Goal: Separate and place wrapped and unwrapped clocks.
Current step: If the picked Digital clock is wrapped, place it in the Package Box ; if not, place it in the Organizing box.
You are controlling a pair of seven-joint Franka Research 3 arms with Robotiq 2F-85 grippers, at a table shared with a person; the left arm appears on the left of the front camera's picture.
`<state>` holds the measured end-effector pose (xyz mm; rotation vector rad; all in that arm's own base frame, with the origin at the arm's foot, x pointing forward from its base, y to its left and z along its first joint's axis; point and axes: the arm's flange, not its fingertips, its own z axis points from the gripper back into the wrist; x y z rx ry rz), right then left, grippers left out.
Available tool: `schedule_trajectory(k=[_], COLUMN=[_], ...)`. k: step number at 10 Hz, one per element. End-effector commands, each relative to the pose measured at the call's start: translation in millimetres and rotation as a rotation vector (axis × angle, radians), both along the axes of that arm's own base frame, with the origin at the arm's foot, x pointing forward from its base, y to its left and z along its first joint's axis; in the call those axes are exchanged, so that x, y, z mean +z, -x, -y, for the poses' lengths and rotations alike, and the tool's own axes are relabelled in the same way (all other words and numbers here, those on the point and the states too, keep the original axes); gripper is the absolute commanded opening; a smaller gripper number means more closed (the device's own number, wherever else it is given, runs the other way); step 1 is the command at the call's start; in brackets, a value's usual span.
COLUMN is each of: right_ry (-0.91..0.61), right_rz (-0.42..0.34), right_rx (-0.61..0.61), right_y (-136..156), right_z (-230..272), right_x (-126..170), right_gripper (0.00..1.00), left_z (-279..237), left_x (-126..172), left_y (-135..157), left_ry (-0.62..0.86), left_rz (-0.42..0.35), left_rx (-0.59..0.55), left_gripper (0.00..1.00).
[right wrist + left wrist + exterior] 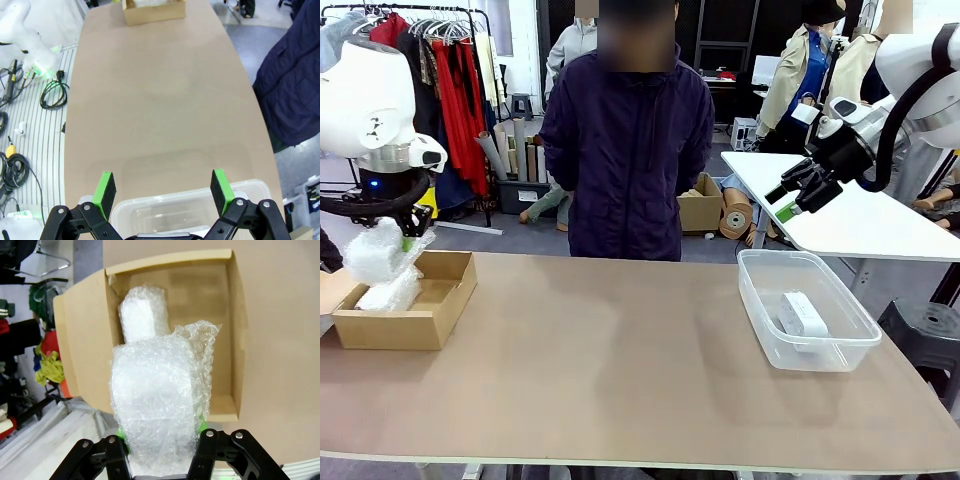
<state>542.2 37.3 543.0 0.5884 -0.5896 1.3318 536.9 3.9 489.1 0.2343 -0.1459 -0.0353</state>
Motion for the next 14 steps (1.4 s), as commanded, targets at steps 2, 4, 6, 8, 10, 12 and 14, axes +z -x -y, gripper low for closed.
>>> schedule_trajectory(k=[2, 4, 6, 8, 10, 12, 14], right_ry=[-0.001, -0.001, -0.001, -0.001, -0.001, -0.001, -0.001], right_rz=[-0.004, -0.004, -0.004, -0.004, -0.004, -0.004, -0.004], right_rx=[-0.012, -0.012, -0.012, -0.012, -0.012, -0.012, -0.012], right_y=[0.3, 0.3, 0.3, 0.3, 0.3, 0.3, 0.3], right_z=[-1.6, -1.6, -1.6, -1.6, -1.6, -1.6, -1.6], right_x=[3.1, 3.1, 3.1, 3.1, 3.1, 3.1, 3.1], right_gripper=[1.0, 1.0, 1.0, 1.0, 1.0, 1.0, 1.0], left_z=[-11.4, -6.1, 3.2, 3.9, 6.3, 8.5, 10.9], left_x=[-15.2, -40.9, -59.6, -80.2, -90.9, -98.2, -103.5], left_y=[-18.6, -40.0, -53.2, -63.4, -69.1, -71.3, -73.5], left_ry=[0.024, 0.078, 0.108, 0.125, 0.145, 0.147, 0.145], left_rz=[0.034, 0.01, 0.006, -0.034, -0.046, -0.061, -0.083], left_rx=[-0.058, -0.087, -0.106, -0.102, -0.1, -0.084, -0.071], left_gripper=[0.0, 0.0, 0.0, 0.0, 0.0, 0.0, 0.16])
